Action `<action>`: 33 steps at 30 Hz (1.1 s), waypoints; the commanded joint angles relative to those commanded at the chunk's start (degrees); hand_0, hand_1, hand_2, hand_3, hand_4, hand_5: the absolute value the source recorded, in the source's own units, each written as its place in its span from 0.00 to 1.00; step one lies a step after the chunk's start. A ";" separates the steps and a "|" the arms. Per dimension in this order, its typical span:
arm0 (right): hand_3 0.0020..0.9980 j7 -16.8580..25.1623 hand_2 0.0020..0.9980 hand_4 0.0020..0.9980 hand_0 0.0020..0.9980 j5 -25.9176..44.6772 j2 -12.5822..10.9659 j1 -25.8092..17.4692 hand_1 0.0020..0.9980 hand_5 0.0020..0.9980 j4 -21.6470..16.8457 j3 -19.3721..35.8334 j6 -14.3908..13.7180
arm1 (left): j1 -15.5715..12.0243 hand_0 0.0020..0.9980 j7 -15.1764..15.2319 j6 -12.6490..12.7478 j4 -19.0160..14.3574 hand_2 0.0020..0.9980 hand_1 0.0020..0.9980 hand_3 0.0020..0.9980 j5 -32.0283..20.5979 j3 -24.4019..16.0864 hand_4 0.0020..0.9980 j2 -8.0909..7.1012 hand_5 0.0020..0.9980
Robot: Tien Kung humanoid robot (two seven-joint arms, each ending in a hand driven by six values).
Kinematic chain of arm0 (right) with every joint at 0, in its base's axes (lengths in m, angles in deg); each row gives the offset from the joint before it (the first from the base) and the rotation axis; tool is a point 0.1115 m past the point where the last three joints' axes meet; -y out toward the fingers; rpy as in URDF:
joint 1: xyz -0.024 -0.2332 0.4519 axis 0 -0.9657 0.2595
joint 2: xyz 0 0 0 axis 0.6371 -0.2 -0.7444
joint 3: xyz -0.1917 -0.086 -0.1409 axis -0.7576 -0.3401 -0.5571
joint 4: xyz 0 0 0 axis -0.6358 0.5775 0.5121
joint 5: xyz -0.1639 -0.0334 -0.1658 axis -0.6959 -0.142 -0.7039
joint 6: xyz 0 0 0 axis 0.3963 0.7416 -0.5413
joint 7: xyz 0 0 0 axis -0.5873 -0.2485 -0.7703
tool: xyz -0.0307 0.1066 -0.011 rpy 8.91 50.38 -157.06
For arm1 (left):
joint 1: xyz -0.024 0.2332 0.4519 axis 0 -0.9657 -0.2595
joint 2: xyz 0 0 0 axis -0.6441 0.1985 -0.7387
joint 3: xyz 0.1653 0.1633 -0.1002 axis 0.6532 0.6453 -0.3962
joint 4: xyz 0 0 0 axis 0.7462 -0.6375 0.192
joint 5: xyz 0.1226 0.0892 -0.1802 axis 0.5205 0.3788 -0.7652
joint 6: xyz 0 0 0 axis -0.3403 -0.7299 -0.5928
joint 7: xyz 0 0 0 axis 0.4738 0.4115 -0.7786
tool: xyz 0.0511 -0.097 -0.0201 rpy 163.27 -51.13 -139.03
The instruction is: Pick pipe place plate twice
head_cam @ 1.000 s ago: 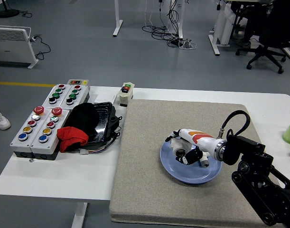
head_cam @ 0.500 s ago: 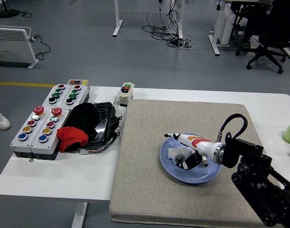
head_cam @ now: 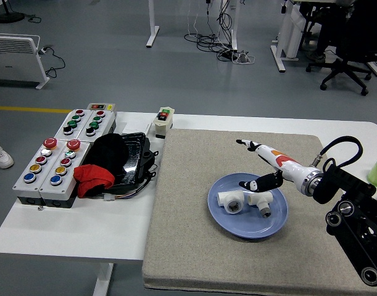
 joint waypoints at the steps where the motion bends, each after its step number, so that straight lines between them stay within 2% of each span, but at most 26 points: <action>1: 0.95 -0.60 1.00 0.67 0.94 1.59 -0.10 -0.57 0.89 0.23 -0.27 1.11 -1.31 | -0.01 0.62 -0.06 0.01 0.02 0.59 0.58 0.59 0.11 -0.13 0.29 0.01 1.00; 2: 0.95 -1.14 1.00 0.67 0.94 3.83 -0.19 -1.06 0.89 0.23 -0.49 2.30 -2.78 | -0.02 0.62 -0.11 0.01 0.04 0.59 0.58 0.59 0.21 -0.25 0.29 0.02 1.00; 3: 0.88 -1.44 0.93 0.54 0.87 6.43 -0.30 -1.46 0.83 0.28 -0.75 3.14 -3.86 | -0.02 0.62 -0.14 0.02 0.04 0.59 0.58 0.59 0.27 -0.28 0.29 0.02 1.00; 8: 0.88 -2.46 0.93 0.54 0.87 18.72 -1.35 -4.56 0.83 0.28 -3.40 7.45 -9.58 | 0.04 0.62 -0.19 0.02 0.05 0.59 0.58 0.59 0.64 -0.36 0.29 0.02 1.00; 9: 0.87 -2.77 0.91 0.53 0.85 20.96 -1.42 -4.94 0.82 0.34 -3.80 8.01 -10.21 | 0.04 0.62 -0.17 0.01 0.05 0.59 0.58 0.59 0.59 -0.34 0.29 0.01 1.00; 13: 0.87 -4.07 0.91 0.53 0.85 30.64 -1.68 -6.71 0.82 0.34 -5.86 11.70 -13.23 | 0.15 0.62 -0.22 0.00 0.06 0.59 0.58 0.59 0.86 -0.44 0.29 0.02 1.00; 14: 0.87 -4.21 0.91 0.53 0.85 32.87 -1.73 -7.05 0.82 0.34 -6.26 12.51 -13.61 | 0.17 0.62 -0.22 0.00 0.07 0.59 0.58 0.59 0.89 -0.46 0.29 0.02 1.00; 15: 0.88 -4.41 0.88 0.53 0.84 35.48 -1.91 -7.73 0.80 0.48 -7.05 13.89 -14.12 | 0.22 0.62 -0.23 0.00 0.07 0.59 0.58 0.59 0.85 -0.47 0.29 0.03 1.00; 20: 0.88 -3.42 0.88 0.53 0.84 47.40 -2.27 -9.40 0.80 0.48 -8.68 16.26 -15.58 | 0.32 0.62 -0.37 0.01 0.06 0.59 0.58 0.59 1.18 -0.67 0.29 0.07 1.00; 21: 0.88 -3.51 0.87 0.54 0.84 50.01 -2.34 -9.85 0.81 0.56 -9.02 16.83 -15.59 | 0.36 0.62 -0.37 -0.01 0.05 0.60 0.58 0.59 1.20 -0.69 0.29 0.08 1.00; 27: 0.88 -3.81 0.87 0.54 0.84 64.52 -2.30 -11.50 0.81 0.56 -9.93 18.63 -15.50 | 0.46 0.62 -0.61 -0.03 0.08 0.60 0.58 0.59 1.89 -1.15 0.29 0.14 1.00; 28: 0.89 -3.48 0.87 0.54 0.84 66.95 -2.26 -11.74 0.80 0.62 -10.16 18.78 -15.65 | 0.50 0.62 -0.68 -0.01 0.09 0.60 0.58 0.59 2.07 -1.29 0.29 0.18 1.00; 30: 0.89 -2.99 0.87 0.54 0.84 70.45 -2.19 -12.25 0.80 0.62 -10.63 19.00 -15.79 | 0.53 0.62 -0.69 -0.04 0.05 0.60 0.58 0.59 2.19 -1.28 0.29 0.25 1.00; 33: 0.89 -2.88 0.87 0.54 0.84 71.44 -2.00 -13.38 0.80 0.62 -11.17 19.28 -15.78 | 0.40 0.62 -0.78 -0.05 0.07 0.60 0.58 0.59 2.52 -1.48 0.29 0.35 1.00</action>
